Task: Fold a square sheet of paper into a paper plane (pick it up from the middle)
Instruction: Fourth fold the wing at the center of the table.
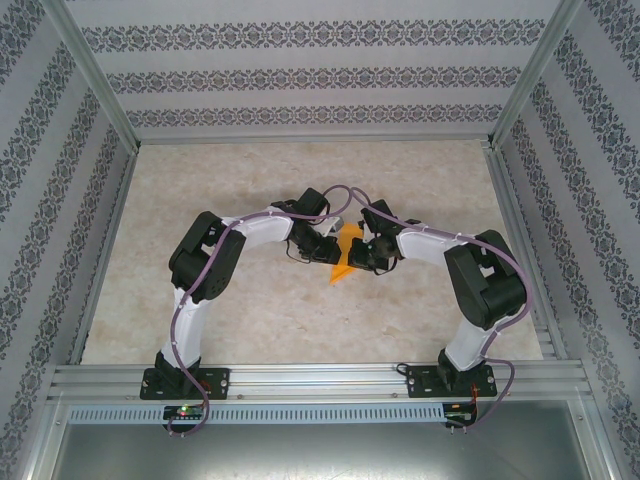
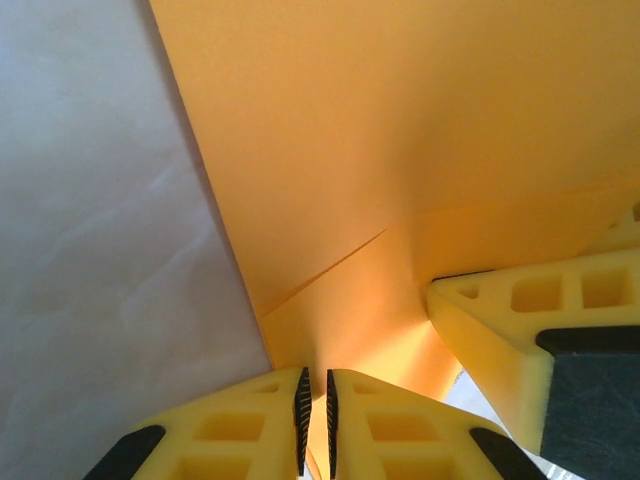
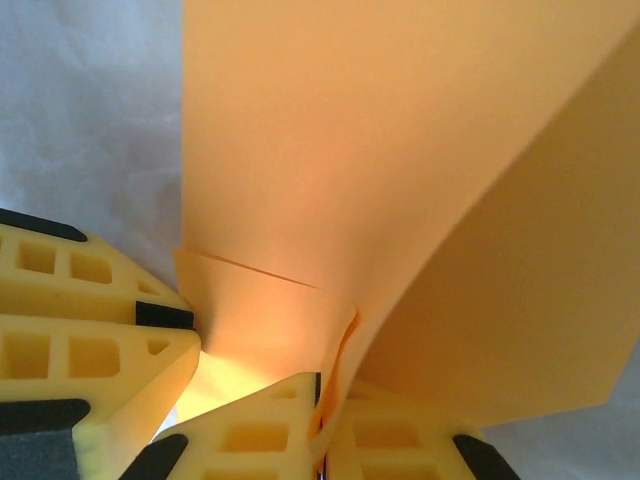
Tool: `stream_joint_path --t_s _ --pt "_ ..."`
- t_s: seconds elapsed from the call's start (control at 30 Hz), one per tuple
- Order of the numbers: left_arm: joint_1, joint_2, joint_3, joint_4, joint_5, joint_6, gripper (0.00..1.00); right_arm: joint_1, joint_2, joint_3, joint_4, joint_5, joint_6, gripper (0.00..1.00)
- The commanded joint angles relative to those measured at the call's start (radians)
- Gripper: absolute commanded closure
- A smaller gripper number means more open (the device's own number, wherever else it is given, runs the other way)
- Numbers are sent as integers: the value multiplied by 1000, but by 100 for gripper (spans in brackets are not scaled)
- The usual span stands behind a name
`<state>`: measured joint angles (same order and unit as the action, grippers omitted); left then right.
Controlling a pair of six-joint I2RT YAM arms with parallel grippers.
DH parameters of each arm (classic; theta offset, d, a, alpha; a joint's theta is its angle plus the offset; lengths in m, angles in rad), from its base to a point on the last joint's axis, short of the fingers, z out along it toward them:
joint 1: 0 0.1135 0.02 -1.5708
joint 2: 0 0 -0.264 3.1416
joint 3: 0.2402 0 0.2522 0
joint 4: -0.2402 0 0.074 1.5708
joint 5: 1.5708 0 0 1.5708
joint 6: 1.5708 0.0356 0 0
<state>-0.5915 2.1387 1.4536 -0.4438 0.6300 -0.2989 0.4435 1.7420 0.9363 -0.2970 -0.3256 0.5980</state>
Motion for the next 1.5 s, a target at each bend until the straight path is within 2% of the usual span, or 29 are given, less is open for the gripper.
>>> stream_joint_path --t_s 0.0,0.27,0.73,1.27,1.47 --pt "4 40 -2 -44 1 -5 82 11 -5 10 -8 15 -3 90" --pt "4 40 -4 -39 13 -8 82 -6 -23 10 78 -64 55 87" --pt "4 42 -16 -38 10 2 82 -23 -94 3 35 -59 42 76" --pt "4 35 -18 -43 2 3 82 -47 -140 -12 18 -88 34 77" --pt "4 40 -11 -49 3 6 82 -49 -146 -21 24 -98 38 81"
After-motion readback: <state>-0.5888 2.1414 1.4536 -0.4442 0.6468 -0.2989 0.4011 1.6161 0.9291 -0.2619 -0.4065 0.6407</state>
